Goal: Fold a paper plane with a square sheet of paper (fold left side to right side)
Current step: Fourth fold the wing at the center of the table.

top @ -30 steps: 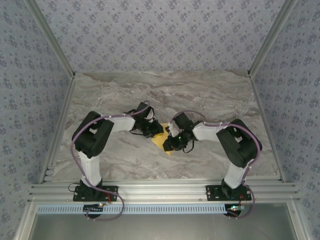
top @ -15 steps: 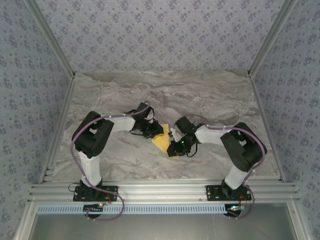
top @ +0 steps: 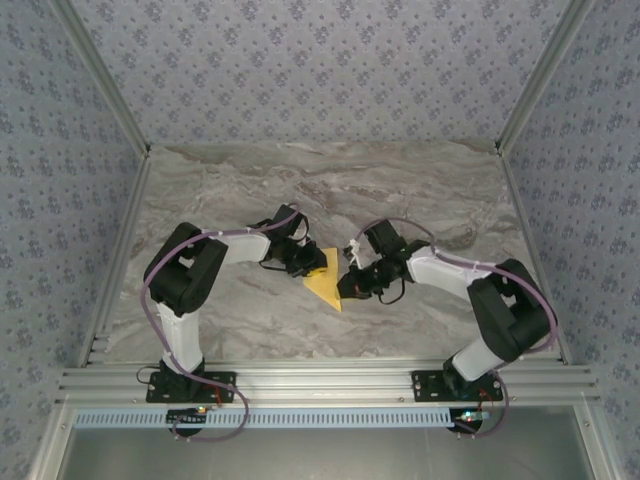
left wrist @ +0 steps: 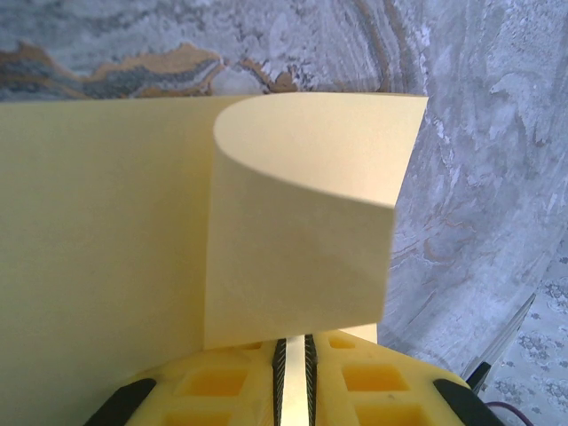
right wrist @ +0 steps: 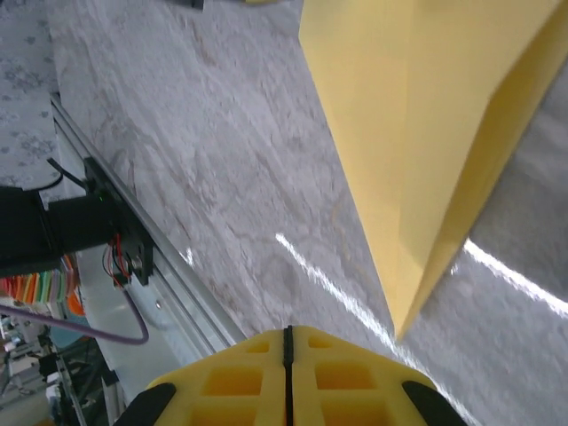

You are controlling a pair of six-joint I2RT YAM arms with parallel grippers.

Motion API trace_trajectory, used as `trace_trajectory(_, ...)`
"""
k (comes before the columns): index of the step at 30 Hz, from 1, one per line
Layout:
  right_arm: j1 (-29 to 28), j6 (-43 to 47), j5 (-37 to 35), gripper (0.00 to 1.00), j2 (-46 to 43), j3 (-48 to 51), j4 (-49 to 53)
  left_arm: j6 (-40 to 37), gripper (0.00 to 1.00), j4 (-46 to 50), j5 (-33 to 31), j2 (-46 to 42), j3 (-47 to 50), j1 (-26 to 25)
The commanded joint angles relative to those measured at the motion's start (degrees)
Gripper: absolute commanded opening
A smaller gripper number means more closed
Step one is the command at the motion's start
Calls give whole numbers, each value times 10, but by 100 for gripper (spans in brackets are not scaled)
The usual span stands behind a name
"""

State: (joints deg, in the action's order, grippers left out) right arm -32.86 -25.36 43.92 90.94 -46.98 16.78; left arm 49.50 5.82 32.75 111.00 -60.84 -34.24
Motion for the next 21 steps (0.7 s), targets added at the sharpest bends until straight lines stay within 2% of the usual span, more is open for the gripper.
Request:
trace_trajectory(1,0,-33,-10,8,54,-24,-50,-10,17,51,-48,9,20,8)
trace_trajectory(4,-1,-50,-24,8,88,-32,-83,-10,17,52,-48,7,21,8)
trace_trajectory(10,3,-36,-90,6,124,-32,-35,-12,17,51,-46,-3,21,8)
trace_trajectory(16,0,-18,-118,0,141,-15,5,-22,18,36,-37,-36,15,8)
trace_trajectory(21,0,-4,-152,0,145,-14,41,-28,19,15,-21,-75,16,-2)
